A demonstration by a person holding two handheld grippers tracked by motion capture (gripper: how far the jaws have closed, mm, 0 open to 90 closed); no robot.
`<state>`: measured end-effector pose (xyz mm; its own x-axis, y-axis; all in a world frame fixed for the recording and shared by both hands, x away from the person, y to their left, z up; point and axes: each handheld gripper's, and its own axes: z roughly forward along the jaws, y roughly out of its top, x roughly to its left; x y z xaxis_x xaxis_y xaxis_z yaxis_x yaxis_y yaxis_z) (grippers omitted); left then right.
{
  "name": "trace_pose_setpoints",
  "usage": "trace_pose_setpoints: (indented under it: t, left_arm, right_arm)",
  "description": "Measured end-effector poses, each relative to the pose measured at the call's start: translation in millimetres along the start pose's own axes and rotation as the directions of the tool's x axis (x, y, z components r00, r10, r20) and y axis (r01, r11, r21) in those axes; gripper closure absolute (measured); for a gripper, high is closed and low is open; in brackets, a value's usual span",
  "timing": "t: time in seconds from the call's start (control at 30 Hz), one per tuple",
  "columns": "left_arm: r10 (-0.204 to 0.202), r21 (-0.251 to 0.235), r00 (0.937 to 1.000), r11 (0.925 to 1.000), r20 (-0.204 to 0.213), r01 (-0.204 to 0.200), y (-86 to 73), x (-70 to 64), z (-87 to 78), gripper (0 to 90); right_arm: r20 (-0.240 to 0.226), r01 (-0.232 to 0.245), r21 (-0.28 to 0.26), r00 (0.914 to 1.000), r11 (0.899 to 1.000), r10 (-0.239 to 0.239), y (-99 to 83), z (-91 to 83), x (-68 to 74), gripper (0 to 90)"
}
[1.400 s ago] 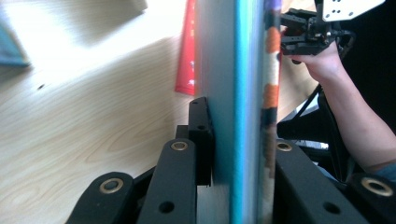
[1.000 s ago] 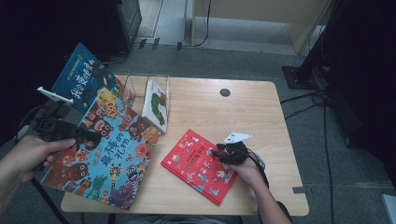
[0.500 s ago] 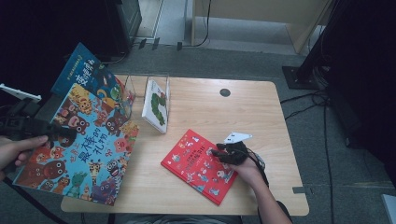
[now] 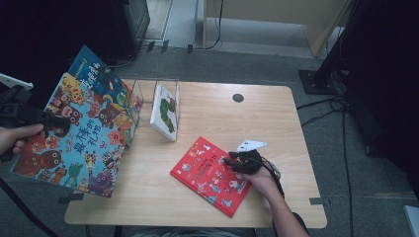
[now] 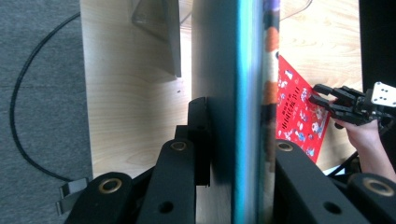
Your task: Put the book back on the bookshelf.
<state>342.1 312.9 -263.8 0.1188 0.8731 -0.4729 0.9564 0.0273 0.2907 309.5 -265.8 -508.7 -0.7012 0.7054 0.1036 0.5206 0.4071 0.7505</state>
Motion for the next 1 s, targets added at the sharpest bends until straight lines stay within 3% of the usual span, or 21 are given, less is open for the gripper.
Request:
trace_pose_setpoints:
  t: [0.2,0.5,0.77,1.0]
  left_arm:
    - [-0.030,-0.011,0.9991,0.9995,-0.030,0.029,16.4,-0.9,0.2,80.0]
    - [-0.020,-0.027,0.9978,0.9995,-0.064,0.018,42.7,-15.3,0.6,79.8]
    - [-0.016,-0.037,0.9944,0.9992,-0.105,0.012,71.6,-27.3,14.2,80.2]
    - [-0.022,-0.061,0.9903,0.9981,-0.137,0.014,96.9,-25.9,29.3,80.1]
  right_arm:
    - [0.007,0.015,0.002,0.9999,1.000,-0.015,0.1,0.0,1.2,61.1]
    - [0.004,0.010,-0.001,0.9999,1.000,-0.010,0.0,0.3,0.7,61.4]
    - [0.005,0.011,-0.002,0.9999,1.000,-0.011,0.0,0.5,0.9,61.6]
    - [0.005,0.022,-0.003,0.9997,1.000,-0.022,0.1,1.3,2.1,61.9]
